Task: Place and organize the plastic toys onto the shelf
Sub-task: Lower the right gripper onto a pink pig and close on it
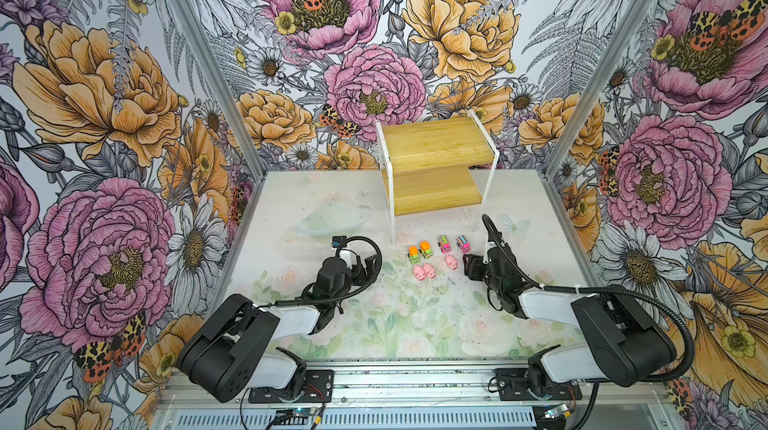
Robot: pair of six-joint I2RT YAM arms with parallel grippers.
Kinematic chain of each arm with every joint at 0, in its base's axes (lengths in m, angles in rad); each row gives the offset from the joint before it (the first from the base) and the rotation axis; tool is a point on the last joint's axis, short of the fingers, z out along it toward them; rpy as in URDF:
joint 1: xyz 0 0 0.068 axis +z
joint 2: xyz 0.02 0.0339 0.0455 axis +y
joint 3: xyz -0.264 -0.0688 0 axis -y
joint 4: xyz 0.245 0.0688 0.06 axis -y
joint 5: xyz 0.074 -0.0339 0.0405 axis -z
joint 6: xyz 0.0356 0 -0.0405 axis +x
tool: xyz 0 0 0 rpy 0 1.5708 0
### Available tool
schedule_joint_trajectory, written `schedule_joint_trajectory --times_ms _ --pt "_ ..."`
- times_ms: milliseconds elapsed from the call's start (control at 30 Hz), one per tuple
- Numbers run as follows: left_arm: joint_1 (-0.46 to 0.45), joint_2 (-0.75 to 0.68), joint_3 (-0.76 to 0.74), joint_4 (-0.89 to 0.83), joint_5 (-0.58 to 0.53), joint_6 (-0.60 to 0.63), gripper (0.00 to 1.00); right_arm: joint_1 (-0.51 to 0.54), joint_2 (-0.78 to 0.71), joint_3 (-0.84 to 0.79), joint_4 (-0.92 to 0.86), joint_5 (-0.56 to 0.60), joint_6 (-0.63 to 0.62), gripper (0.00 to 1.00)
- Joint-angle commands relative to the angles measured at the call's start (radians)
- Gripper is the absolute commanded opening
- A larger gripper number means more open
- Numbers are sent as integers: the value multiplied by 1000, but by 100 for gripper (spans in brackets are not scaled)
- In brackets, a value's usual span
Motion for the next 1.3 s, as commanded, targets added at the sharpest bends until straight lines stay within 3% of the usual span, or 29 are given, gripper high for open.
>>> schedule_joint_trajectory --times_ms 0,300,833,1267 --pt "-3 7 15 10 25 0 99 17 42 40 14 33 2 63" --pt "5 7 16 -5 56 4 99 52 180 47 101 80 12 60" --pt "9 -27 9 -44 51 17 99 73 41 -9 4 96 27 55" --pt "10 -64 2 -74 51 20 99 105 102 27 -38 99 11 51"
